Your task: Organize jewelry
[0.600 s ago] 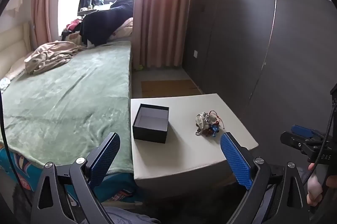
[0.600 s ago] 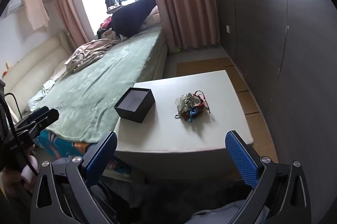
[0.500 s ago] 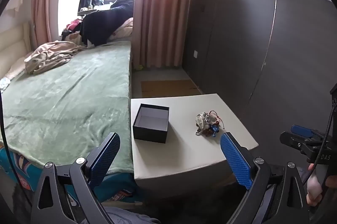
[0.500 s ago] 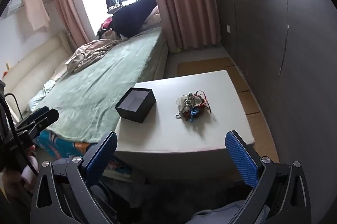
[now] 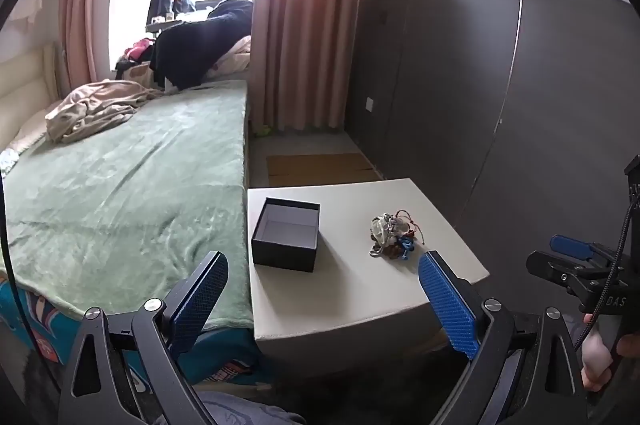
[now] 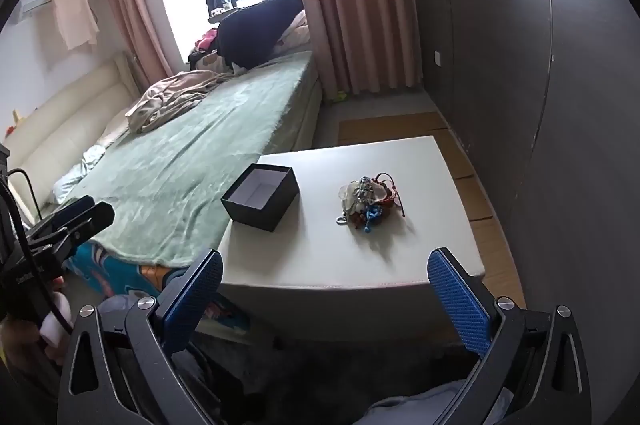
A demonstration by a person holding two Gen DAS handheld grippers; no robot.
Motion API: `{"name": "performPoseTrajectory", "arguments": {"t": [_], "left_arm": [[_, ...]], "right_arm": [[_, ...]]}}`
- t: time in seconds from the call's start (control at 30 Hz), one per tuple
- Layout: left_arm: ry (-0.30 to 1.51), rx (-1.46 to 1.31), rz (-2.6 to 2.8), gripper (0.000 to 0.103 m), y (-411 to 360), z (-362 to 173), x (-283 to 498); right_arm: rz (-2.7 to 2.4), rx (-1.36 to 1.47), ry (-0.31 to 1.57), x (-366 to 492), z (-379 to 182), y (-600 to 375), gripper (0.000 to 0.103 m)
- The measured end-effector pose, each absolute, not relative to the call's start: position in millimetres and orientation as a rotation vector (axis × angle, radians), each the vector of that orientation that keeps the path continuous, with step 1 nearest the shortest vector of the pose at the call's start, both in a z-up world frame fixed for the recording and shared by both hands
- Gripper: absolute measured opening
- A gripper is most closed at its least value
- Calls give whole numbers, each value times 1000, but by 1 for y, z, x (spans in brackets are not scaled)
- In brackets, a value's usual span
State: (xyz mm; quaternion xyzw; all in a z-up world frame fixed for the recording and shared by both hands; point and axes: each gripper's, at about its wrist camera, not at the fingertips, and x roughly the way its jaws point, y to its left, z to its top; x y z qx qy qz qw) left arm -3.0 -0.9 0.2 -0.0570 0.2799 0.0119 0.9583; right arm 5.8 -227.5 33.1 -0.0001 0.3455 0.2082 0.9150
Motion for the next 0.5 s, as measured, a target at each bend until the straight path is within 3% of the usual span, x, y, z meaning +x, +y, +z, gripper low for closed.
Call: {"name": "performPoseTrajectory", "arguments": {"t": [0.5], "left_arm": [[567,-130,35,96,0,3,-5]], "right_arm": [[431,10,714,4,35,-228,103]]}}
